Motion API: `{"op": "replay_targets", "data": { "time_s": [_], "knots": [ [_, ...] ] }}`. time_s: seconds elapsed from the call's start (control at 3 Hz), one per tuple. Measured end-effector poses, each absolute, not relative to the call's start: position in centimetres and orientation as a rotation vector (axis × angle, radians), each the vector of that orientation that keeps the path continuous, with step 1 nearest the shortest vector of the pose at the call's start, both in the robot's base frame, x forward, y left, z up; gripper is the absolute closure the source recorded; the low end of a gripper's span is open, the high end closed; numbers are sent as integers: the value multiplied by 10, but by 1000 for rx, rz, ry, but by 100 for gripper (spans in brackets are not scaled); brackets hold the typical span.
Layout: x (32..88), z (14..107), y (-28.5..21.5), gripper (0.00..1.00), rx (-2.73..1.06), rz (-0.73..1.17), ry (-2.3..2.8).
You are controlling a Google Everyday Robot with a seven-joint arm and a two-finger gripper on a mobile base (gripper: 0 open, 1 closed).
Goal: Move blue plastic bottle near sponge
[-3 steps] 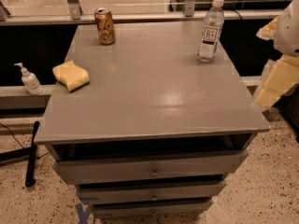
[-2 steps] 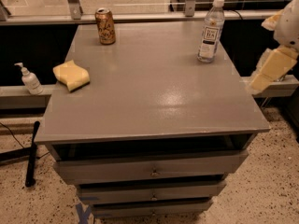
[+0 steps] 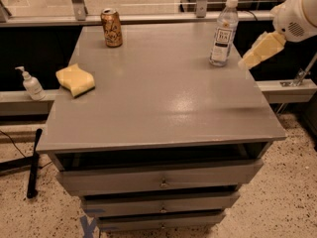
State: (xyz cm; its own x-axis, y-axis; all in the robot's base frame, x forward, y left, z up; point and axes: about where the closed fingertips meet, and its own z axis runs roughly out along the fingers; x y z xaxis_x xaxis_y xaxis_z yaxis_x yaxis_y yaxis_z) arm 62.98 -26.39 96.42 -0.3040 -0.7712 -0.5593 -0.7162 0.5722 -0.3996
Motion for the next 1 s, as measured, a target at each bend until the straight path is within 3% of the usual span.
{"op": "replay_targets", "data": {
  "time_s": [1.0],
  "knots": [
    [727,949,-260,0,-872,136,1908]
  ]
}}
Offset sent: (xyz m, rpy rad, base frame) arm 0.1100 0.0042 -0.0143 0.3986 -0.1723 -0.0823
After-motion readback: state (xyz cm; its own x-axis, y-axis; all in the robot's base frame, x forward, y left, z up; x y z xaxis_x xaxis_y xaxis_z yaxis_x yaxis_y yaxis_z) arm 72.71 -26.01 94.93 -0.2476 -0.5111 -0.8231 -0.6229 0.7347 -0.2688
